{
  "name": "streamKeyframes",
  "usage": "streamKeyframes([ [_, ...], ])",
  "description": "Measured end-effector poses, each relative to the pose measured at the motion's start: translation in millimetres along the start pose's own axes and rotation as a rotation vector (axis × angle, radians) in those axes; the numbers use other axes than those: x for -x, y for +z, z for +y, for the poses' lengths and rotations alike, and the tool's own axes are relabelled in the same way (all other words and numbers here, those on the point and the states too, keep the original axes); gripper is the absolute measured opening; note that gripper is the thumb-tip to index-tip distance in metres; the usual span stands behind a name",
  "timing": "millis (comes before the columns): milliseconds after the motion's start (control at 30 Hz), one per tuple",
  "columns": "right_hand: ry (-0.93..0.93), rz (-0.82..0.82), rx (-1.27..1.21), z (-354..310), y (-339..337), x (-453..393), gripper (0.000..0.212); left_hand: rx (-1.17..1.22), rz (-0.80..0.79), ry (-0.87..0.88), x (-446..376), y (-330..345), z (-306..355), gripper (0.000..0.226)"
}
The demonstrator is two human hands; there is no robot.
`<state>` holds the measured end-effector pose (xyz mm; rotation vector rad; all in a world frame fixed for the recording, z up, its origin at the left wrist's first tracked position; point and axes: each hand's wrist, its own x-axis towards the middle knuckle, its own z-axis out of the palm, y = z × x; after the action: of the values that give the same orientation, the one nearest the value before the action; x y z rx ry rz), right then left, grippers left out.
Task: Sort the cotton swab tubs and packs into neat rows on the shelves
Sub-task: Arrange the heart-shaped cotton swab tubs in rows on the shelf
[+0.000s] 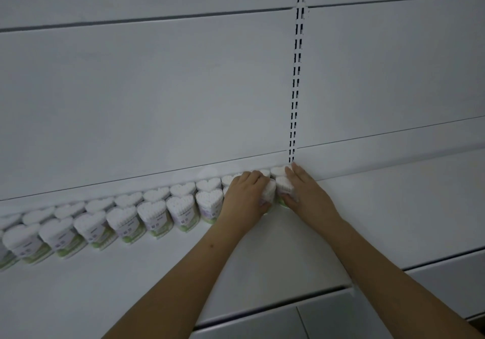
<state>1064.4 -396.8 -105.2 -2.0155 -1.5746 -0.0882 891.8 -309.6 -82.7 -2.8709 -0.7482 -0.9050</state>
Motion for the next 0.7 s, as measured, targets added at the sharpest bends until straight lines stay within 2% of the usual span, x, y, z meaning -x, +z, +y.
streamKeyframes([
  [67, -0.022, -0.041, 0.105, -7, -9, 0, 0.084, 0.015, 0.017, 0.004, 2, -2, -4, 0.063],
  [167, -0.118, 0.129, 0.143, -33, -25, 1, 0.082, 0.102, 0.129, -0.07, 18, -18, -8, 0.069],
  [233, -0.169, 0.225, 0.074, -61, -31, -2, 0.079, 0.186, 0.234, -0.174, 36, -39, -9, 0.066],
  [300, -0.184, 0.252, -0.075, -104, -32, -11, 0.072, 0.249, 0.309, -0.305, 62, -63, -12, 0.063],
  [467, -0.391, 0.224, -0.372, -254, -5, -18, 0.062, 0.309, 0.41, -0.536, 152, -122, -51, 0.055],
  [567, -0.506, 0.176, -0.49, -357, 24, -9, 0.056, 0.314, 0.492, -0.661, 210, -170, -100, 0.051],
  [700, -0.647, 0.191, -0.537, -502, 73, -2, 0.054, 0.283, 0.575, -0.744, 286, -246, -182, 0.05],
])
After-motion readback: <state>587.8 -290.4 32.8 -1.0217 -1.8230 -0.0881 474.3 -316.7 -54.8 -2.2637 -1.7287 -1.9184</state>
